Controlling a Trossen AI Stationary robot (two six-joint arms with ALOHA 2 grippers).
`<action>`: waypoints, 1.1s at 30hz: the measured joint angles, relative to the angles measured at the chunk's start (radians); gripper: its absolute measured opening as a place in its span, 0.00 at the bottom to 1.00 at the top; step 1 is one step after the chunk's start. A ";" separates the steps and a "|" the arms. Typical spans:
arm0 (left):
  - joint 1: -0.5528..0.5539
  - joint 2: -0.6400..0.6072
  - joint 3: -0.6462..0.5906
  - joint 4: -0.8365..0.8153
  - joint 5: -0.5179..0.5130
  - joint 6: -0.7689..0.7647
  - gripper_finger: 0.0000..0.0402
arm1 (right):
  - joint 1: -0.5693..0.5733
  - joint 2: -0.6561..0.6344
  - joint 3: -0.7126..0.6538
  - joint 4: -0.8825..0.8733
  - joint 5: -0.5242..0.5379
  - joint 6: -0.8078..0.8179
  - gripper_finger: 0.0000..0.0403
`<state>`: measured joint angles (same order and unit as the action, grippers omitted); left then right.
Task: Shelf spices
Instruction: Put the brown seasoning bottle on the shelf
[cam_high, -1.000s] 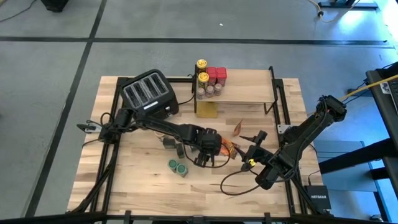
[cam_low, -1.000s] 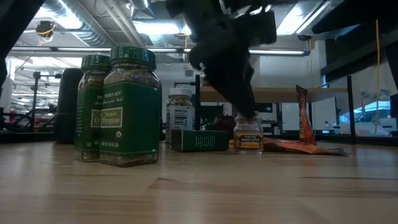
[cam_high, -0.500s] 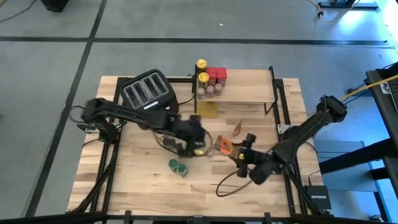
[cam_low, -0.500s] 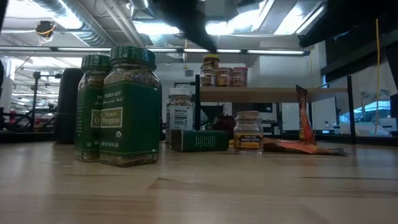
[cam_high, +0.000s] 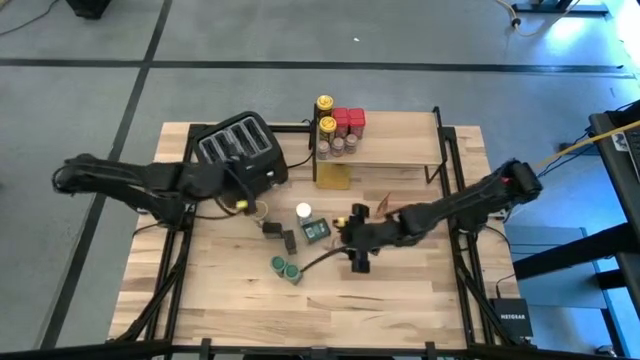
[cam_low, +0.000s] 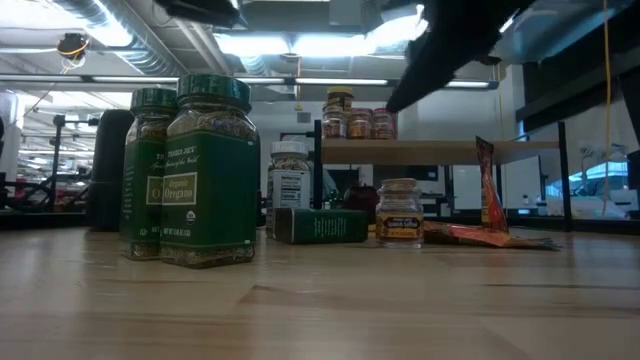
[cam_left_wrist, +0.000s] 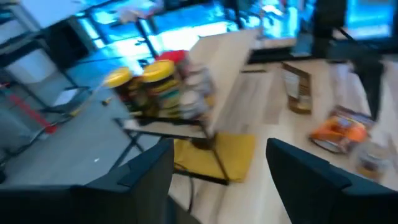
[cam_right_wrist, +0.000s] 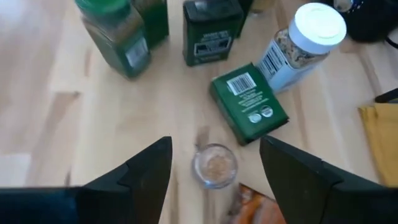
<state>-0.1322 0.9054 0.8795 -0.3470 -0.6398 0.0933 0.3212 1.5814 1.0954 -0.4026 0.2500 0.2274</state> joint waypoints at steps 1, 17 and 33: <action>0.000 -0.031 -0.014 -0.001 -0.013 -0.009 0.62 | -0.009 0.029 0.043 -0.047 0.000 -0.011 0.62; 0.002 -0.132 -0.091 0.008 -0.019 -0.040 0.62 | -0.075 0.290 0.270 -0.319 -0.160 -0.031 0.62; 0.002 -0.131 -0.090 0.012 -0.019 -0.054 0.62 | -0.083 0.335 0.269 -0.297 -0.126 -0.064 0.60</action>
<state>-0.1299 0.7742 0.7891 -0.3349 -0.6590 0.0388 0.2381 1.9160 1.3643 -0.6997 0.1242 0.1639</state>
